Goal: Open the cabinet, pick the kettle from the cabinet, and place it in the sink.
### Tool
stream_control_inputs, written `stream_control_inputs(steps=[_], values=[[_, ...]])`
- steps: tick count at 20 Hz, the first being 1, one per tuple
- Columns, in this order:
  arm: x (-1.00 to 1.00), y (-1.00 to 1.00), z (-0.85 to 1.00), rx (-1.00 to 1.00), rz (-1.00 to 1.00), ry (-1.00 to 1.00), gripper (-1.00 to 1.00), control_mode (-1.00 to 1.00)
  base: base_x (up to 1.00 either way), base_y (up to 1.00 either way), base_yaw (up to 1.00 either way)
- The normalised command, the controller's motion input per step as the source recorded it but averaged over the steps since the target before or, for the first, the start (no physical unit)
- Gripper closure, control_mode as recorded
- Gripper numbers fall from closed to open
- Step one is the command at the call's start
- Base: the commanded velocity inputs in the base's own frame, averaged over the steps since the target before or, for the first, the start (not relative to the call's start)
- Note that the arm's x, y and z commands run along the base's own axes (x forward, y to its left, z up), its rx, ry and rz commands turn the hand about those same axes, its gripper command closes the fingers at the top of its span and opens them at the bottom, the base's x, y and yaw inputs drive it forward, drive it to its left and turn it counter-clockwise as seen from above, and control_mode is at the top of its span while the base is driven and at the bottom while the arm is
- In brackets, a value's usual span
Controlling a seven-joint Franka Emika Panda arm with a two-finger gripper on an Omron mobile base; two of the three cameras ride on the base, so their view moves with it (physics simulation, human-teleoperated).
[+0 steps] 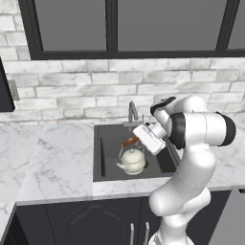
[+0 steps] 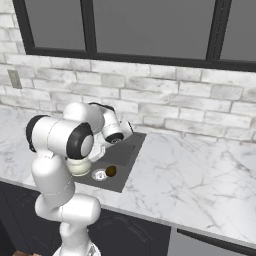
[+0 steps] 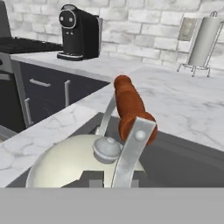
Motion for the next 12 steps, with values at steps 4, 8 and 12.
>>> stream_control_inputs(steps=[4,8,12], values=[[0.11,0.00,-0.10,0.00,0.00,-0.12,1.00,-1.00,0.00,0.00,0.00],[0.12,-0.01,-0.04,0.00,0.00,-0.11,1.00,-1.00,0.00,0.00,0.00],[0.03,0.00,-0.08,0.01,0.00,-0.03,1.00,-1.00,0.00,0.00,0.00]])
